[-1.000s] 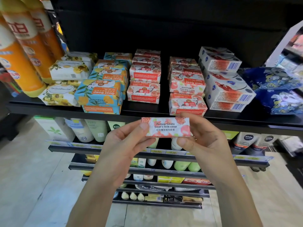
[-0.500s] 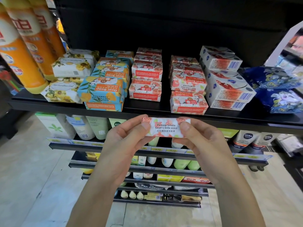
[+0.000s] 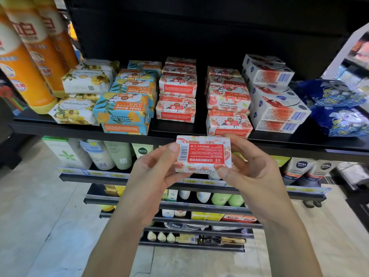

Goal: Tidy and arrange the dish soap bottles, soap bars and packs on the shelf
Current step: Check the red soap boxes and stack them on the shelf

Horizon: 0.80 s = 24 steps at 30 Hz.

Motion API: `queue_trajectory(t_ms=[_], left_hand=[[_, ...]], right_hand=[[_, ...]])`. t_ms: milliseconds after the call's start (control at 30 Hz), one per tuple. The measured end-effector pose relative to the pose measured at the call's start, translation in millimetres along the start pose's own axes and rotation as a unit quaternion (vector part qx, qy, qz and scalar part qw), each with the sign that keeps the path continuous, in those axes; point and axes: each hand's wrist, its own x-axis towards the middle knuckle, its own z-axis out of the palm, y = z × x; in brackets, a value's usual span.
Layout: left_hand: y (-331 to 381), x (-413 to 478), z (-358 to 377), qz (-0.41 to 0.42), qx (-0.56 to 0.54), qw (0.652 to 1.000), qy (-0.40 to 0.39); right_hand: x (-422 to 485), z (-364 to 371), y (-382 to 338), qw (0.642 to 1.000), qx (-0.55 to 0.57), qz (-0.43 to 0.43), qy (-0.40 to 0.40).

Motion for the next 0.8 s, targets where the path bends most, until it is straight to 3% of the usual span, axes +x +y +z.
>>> queue_trajectory(t_ms=[267, 533, 800], left_hand=[[-3.4, 0.0, -4.3, 0.018, 0.009, 1.000, -0.012], [-9.1, -0.3, -9.6, 0.035, 0.018, 0.999, -0.007], [-9.8, -3.2, -9.5, 0.038, 0.029, 0.999, -0.005]], right_hand=[[0.8, -2.1, 4.3, 0.999, 0.021, 0.018, -0.047], [-0.4, 11.6, 3.7, 0.993, -0.016, 0.110, 0.044], [-3.5, 13.5, 1.1, 0.994, -0.023, 0.094, 0.053]])
